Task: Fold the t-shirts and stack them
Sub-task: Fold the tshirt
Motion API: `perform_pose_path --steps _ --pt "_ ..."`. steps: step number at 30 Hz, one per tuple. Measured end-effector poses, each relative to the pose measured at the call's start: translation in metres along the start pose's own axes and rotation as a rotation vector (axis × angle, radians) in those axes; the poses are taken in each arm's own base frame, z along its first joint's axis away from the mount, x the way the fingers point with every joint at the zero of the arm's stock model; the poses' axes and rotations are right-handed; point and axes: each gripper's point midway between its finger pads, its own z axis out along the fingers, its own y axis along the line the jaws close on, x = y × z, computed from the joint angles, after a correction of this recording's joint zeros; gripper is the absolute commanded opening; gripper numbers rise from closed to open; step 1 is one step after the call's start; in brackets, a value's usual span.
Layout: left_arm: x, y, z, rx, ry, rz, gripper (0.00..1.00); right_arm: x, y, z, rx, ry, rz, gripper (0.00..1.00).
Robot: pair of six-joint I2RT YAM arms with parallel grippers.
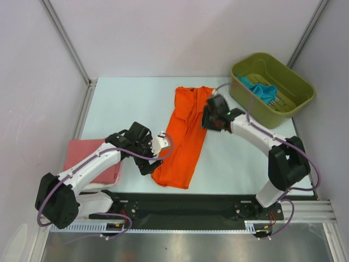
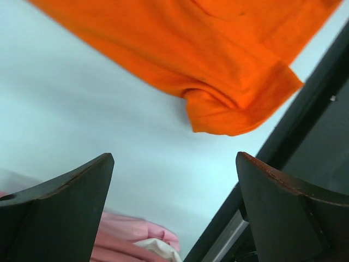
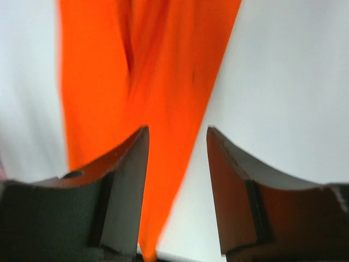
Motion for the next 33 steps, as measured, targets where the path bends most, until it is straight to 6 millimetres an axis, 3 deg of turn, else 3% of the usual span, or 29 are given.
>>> perform_pose_path --steps 5,6,8,10,11,12,13,15,20,26,30,32,33 --pt "-0.003 0.013 -0.007 -0.083 -0.02 -0.033 1.0 0.149 0.011 0.002 -0.037 0.316 -0.101 0.49" --pt "-0.003 0.014 -0.009 -0.093 -0.023 -0.036 1.0 0.169 0.013 -0.001 -0.044 0.364 -0.117 0.49" --pt "-0.004 0.016 -0.013 -0.114 -0.032 -0.045 1.0 0.192 0.019 -0.005 -0.055 0.414 -0.13 0.48" --pt "-0.006 0.018 -0.017 -0.139 -0.044 -0.045 1.0 0.201 0.025 -0.007 -0.064 0.432 -0.124 0.44" --pt "-0.007 0.019 -0.021 -0.152 -0.056 -0.045 1.0 0.203 0.028 -0.006 -0.07 0.434 -0.109 0.36" --pt "-0.008 0.019 -0.022 -0.156 -0.062 -0.044 1.0 0.206 0.029 -0.005 -0.072 0.437 -0.1 0.36" --pt "-0.009 0.019 -0.024 -0.163 -0.074 -0.041 1.0 0.21 0.03 -0.003 -0.075 0.442 -0.084 0.2" --pt "-0.011 0.019 -0.03 -0.176 -0.098 -0.034 1.0 0.218 0.029 0.0 -0.067 0.458 -0.058 0.0" --pt "-0.015 0.013 -0.044 -0.186 -0.159 0.001 1.0 0.218 0.021 -0.002 -0.053 0.426 0.022 0.0" --pt "-0.016 -0.008 -0.058 -0.175 -0.259 0.178 1.0 0.221 -0.02 -0.02 0.016 0.408 0.08 0.0" --pt "-0.011 -0.028 -0.043 -0.124 -0.254 0.359 0.97 0.215 -0.052 -0.027 0.071 0.401 0.116 0.0" --pt "-0.011 -0.04 -0.027 -0.085 -0.229 0.459 0.95 0.209 -0.069 -0.029 0.105 0.397 0.124 0.1" --pt "-0.012 -0.046 -0.018 -0.063 -0.212 0.51 0.95 0.206 -0.076 -0.03 0.116 0.397 0.125 0.23"
